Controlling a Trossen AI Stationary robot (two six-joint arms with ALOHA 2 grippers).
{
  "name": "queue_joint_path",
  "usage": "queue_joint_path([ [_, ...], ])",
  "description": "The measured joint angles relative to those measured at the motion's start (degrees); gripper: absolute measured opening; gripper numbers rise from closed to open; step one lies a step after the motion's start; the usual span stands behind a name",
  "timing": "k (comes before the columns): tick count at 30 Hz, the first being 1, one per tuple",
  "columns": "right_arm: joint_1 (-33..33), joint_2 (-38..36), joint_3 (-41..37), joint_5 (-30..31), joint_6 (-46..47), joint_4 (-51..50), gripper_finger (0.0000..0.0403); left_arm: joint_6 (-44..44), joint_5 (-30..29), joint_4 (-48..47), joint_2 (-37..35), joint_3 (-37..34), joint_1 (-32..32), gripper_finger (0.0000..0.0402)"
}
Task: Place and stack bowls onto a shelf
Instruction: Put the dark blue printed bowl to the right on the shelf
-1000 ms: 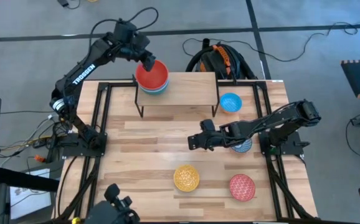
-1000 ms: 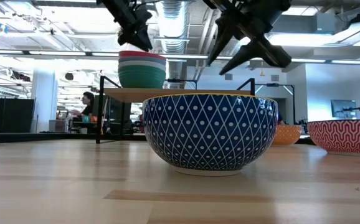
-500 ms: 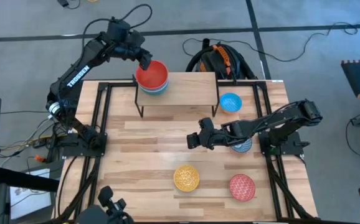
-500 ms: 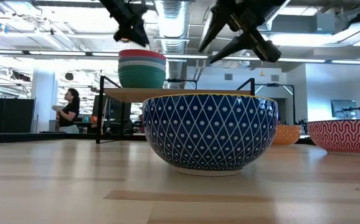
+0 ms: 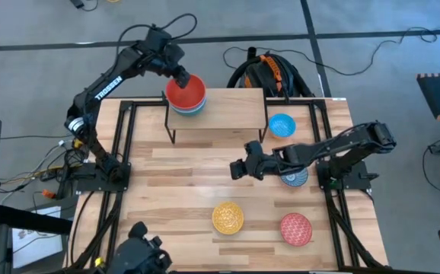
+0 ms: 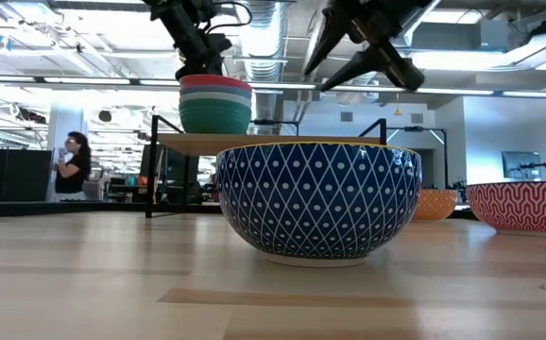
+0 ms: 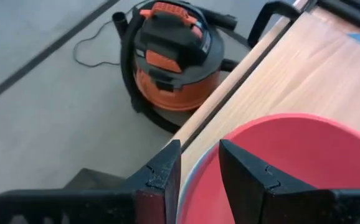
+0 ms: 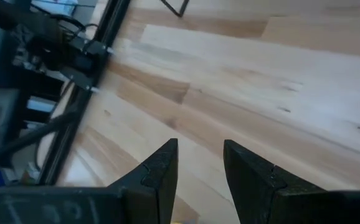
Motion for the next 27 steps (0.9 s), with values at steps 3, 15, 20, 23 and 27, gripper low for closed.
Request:
queue_joint_path([
  [3,0.79,-0.19,0.00,-0.03,1.59,-5.17,0.0155,-1.23,2.54,-0.11,-2.14,-0.04,-0.28,0.0093],
  [15,1.60,-7.75,-0.01,-2.02,3.21,-28.18,0.0155,-2.14,2.35,1.31,-14.90,-4.23,-11.20,0.0093],
  [20,2.55,-9.13,-0.08,-4.02,5.69,-43.42,0.0147,-8.40,1.73,10.78,-24.12,-20.85,-18.38,0.0093],
  [23,3.00,-10.03,-0.43,-7.63,7.22,-47.39,0.0141,-12.46,0.48,16.59,-30.31,-29.54,-23.82,0.0093],
  [27,3.05,-11.70,-3.88,-9.71,7.94,-49.90,0.0136,-17.32,-4.34,21.52,-35.99,-37.72,-32.03,0.0093],
])
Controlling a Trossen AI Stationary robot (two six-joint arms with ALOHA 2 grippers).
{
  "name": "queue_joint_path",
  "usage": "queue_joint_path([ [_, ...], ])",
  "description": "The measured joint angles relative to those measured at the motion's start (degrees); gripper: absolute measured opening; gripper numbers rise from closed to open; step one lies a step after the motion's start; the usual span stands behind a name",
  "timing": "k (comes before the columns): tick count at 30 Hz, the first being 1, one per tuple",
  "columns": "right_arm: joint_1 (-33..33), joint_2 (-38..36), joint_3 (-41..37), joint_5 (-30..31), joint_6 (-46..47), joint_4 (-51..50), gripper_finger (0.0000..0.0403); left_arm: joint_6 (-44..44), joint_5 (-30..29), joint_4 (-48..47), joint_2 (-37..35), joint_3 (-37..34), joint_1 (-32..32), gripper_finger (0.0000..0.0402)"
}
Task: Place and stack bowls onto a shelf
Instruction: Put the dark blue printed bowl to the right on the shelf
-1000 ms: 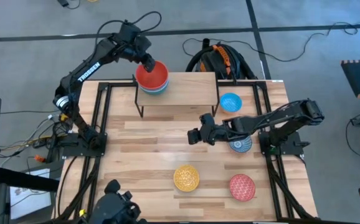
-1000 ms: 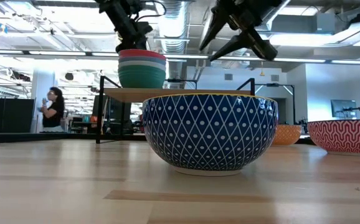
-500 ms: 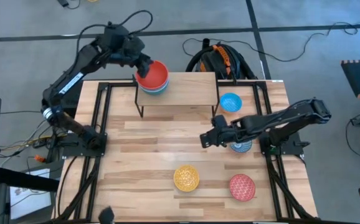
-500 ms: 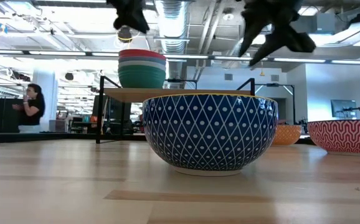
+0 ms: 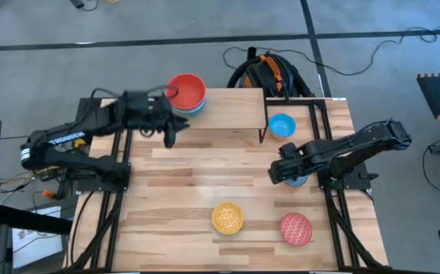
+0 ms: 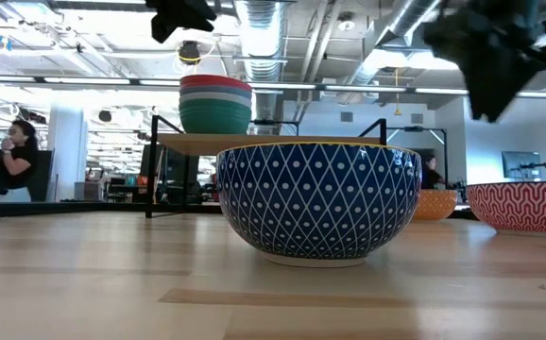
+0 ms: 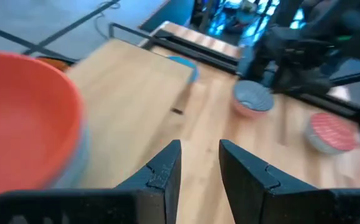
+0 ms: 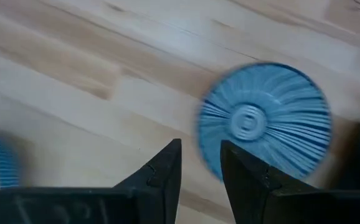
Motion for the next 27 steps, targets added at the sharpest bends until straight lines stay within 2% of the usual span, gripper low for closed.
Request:
queue_joint_path([
  [7,-5.33,-4.22,-8.12,-2.64,-2.43,-3.66,0.0134,-9.55,-8.52,5.25,-3.63,-8.75,-12.36,0.0093],
  [15,-13.86,-5.02,-15.41,-1.80,-13.18,-3.52,0.0151,-13.67,-17.21,7.06,-0.18,-10.10,-24.23,0.0093],
  [22,-18.52,-5.28,-22.03,-3.01,-16.97,5.43,0.0176,-17.57,-20.67,11.93,2.75,-10.08,-30.75,0.0093],
  [27,-18.96,-5.05,-24.69,-3.56,-17.05,10.54,0.0172,-20.57,-23.80,11.70,3.65,-10.12,-34.49,0.0093],
])
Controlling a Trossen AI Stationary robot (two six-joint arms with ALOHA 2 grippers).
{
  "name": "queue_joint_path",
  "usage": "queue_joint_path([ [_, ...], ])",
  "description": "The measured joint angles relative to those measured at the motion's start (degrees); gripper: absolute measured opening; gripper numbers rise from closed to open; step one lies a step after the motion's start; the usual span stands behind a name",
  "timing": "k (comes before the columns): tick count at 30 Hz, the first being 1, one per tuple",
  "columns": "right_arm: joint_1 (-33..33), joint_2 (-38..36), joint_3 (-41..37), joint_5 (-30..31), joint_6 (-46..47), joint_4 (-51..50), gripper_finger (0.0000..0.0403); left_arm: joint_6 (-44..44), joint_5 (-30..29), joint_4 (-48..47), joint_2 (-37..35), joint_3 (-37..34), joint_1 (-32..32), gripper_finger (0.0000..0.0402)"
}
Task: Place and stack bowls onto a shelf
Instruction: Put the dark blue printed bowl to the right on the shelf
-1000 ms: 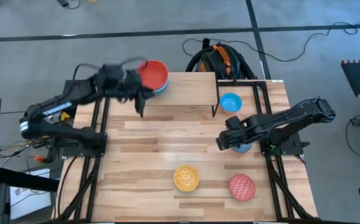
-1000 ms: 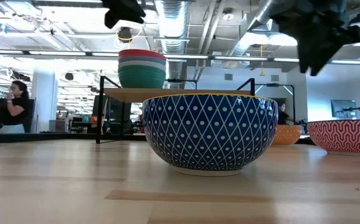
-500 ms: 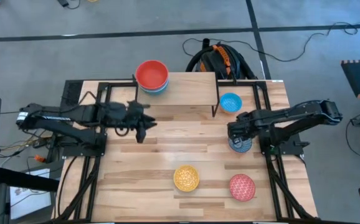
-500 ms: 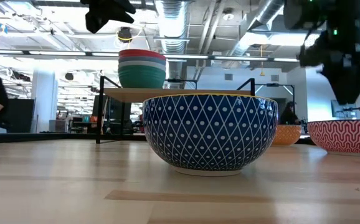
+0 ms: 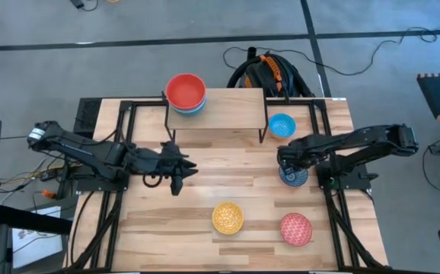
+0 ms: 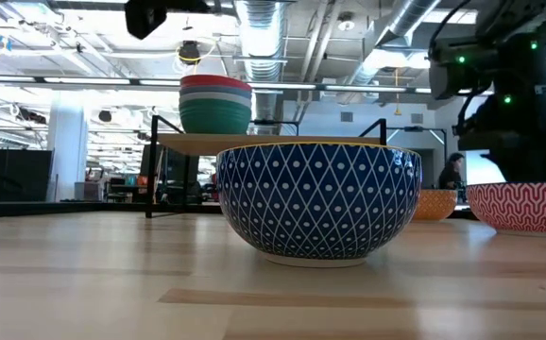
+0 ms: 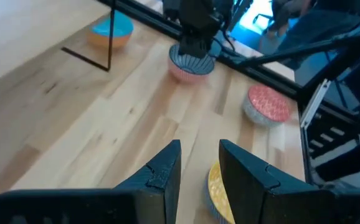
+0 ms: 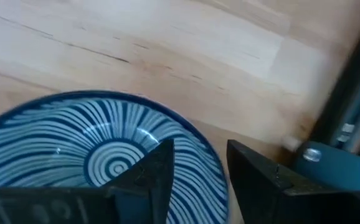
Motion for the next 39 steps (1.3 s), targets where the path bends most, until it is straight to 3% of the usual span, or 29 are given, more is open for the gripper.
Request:
queue_joint_path([
  [11,0.02,-0.01,-3.77,-1.63,0.02,5.29,0.0124,-2.11,-3.42,0.85,1.32,0.09,-2.81,0.0093],
  [20,0.37,0.03,-4.34,-3.66,2.05,8.43,0.0118,-3.26,-2.76,0.11,1.62,0.09,-2.92,0.0093],
  [30,7.54,0.11,-4.43,-4.71,13.13,20.46,0.0118,-3.72,-2.79,-4.38,3.41,0.09,-3.18,0.0106],
  [39,13.03,0.38,-4.32,-3.42,19.15,31.01,0.0110,-2.78,-5.23,-1.63,6.71,0.15,-0.47,0.0134],
])
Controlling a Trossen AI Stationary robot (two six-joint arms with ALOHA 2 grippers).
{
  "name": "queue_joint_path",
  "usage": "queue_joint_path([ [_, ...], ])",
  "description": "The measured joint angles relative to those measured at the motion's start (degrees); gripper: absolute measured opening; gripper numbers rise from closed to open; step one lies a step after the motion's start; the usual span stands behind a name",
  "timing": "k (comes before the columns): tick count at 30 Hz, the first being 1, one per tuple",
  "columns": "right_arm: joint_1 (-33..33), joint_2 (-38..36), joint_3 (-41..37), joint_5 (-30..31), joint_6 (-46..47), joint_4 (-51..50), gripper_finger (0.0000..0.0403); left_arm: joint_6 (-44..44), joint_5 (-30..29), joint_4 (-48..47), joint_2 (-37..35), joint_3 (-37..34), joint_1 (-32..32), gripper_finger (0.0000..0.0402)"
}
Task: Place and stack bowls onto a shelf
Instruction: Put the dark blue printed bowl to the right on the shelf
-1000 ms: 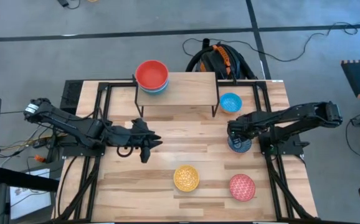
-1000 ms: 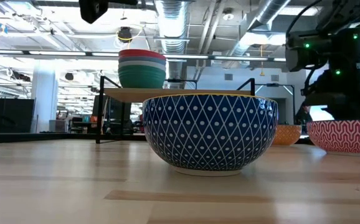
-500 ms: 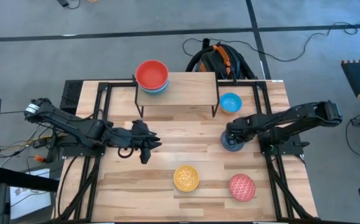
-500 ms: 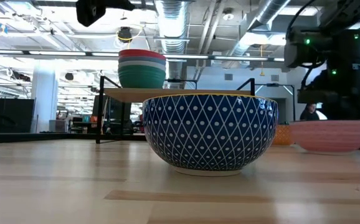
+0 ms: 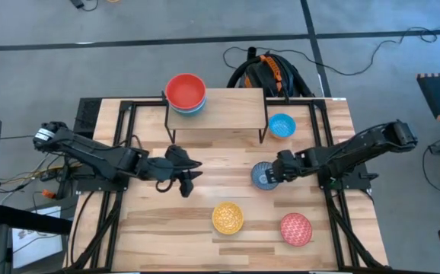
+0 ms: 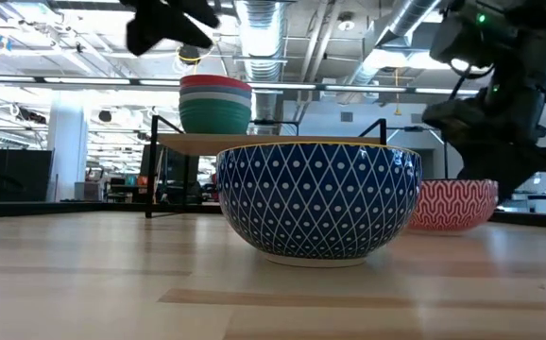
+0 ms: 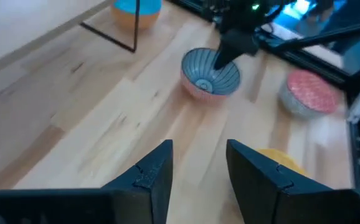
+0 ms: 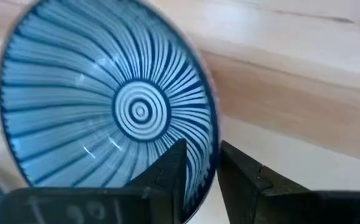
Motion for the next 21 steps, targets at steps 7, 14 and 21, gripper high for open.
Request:
queue_joint_path([
  [7,1.52,3.31,4.75,1.99,0.08,0.38,0.0102,2.85,7.28,4.50,8.06,1.66,5.62,0.0135],
  [14,1.90,11.88,12.02,2.80,-1.41,0.75,0.0102,5.97,12.96,5.00,16.80,6.38,10.15,0.0136],
  [21,1.88,19.58,19.93,5.88,-4.08,0.50,0.0102,7.80,16.91,4.60,23.96,9.95,12.61,0.0136],
])
